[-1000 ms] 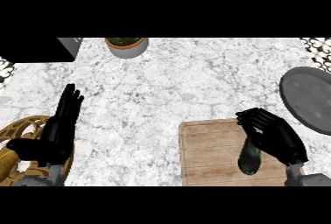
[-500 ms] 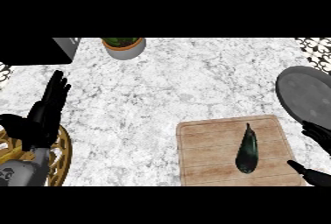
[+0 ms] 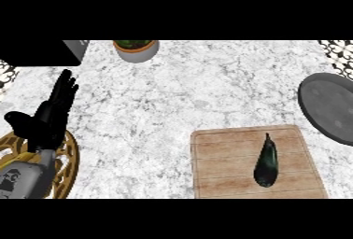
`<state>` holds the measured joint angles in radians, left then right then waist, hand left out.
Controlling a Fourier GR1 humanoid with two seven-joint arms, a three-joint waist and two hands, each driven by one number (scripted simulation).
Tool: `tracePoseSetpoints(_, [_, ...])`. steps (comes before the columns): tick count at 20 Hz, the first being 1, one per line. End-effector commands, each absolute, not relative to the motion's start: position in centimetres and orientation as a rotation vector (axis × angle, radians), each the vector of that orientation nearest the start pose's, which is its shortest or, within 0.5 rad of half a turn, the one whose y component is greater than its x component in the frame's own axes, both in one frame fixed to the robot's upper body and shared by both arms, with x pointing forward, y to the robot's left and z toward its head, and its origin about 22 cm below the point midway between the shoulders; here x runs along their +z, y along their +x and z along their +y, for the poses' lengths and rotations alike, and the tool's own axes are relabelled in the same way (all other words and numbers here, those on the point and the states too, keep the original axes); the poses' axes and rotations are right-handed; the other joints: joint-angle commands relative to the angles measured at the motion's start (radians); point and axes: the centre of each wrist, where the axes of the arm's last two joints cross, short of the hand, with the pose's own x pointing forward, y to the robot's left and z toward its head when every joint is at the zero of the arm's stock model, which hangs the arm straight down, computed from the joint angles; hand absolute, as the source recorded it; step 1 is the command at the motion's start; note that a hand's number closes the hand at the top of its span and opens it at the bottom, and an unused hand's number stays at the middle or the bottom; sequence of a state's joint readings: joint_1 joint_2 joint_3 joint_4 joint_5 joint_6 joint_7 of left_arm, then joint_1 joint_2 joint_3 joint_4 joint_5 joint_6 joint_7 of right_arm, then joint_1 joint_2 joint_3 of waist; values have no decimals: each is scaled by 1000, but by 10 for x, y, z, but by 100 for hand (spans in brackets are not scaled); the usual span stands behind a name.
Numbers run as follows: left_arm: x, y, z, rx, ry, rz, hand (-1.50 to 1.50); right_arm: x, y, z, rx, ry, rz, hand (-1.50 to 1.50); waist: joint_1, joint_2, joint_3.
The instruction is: Pick the eggplant from the cutting board and place it in the pan
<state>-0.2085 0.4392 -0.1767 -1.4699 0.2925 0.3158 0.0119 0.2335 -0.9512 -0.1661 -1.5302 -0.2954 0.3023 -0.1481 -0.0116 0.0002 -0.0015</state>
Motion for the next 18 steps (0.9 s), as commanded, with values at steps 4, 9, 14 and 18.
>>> tracePoseSetpoints(4, [55,293,280,-48,208,-1612,0,182,227,-447,682,-401,-1326,-150,17,0,1])
tracePoseSetpoints(9, [45,284,290,-39,195,-1621,0,172,245,-408,719,-414,-1339,-150,18,0,1])
tracePoseSetpoints(14, [40,301,275,-47,190,-1619,0,188,263,-409,755,-275,-1319,-150,12,1,1])
tracePoseSetpoints(18, [37,305,267,-42,204,-1617,0,163,258,-360,760,-210,-1336,-150,8,0,1])
